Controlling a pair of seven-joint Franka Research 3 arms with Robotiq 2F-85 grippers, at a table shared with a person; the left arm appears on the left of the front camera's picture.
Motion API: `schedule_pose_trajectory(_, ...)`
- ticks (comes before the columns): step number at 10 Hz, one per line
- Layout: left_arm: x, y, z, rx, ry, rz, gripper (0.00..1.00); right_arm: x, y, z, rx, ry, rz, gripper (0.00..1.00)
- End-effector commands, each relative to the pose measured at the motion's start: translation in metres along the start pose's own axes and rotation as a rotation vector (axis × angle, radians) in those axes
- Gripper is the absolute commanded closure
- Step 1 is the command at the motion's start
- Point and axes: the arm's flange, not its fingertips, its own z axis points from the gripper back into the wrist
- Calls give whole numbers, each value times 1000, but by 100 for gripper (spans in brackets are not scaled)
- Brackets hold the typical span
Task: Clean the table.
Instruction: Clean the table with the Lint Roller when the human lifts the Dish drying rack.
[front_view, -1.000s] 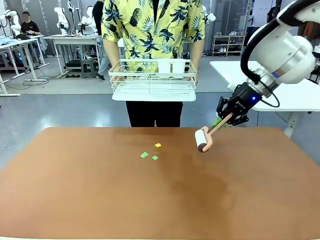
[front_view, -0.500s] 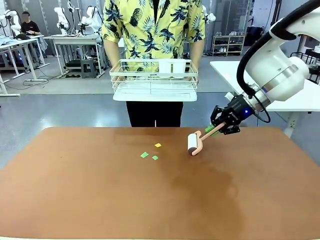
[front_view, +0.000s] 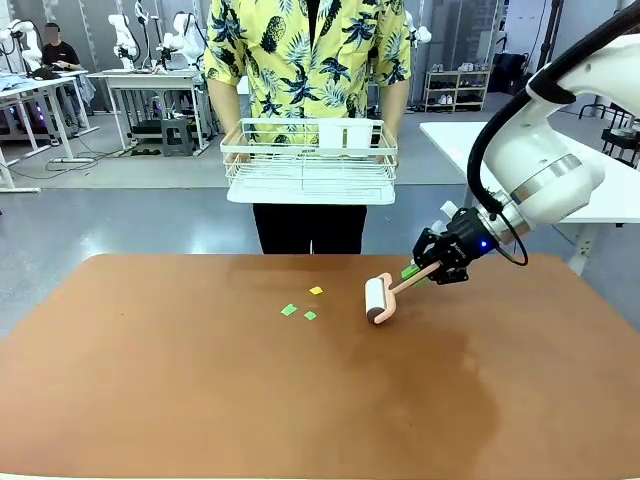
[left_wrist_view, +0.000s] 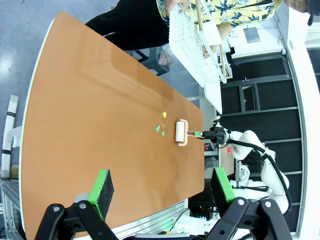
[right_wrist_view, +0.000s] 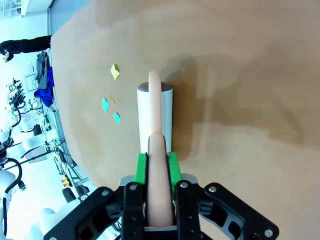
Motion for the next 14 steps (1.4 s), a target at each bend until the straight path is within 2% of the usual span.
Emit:
schedule_pose_trajectory(1, -1, 0, 3, -9, -3, -4, 0, 4, 3, -12, 12, 13, 10, 79)
schedule_pose_trajectory(5, -1, 0, 3, -9, -3, -4, 0, 2, 5, -41, 26, 48, -2, 79)
schedule_pose_trajectory(7, -1, 0, 3, -9, -3, -4, 0, 8, 29, -80, 38, 149, 27, 79)
schedule_pose_trajectory(10, -1, 0, 3, -9, -3, -4, 0, 16, 79, -154, -52, 307, 83, 79)
schedule_pose_trajectory(12, -1, 0, 3, -9, -3, -4, 0, 7, 107, -195, -65, 390, 60, 79)
schedule_pose_trajectory(14, -1, 0, 3, -9, -3, -4, 0, -4, 131, -225, -83, 371, 37, 79)
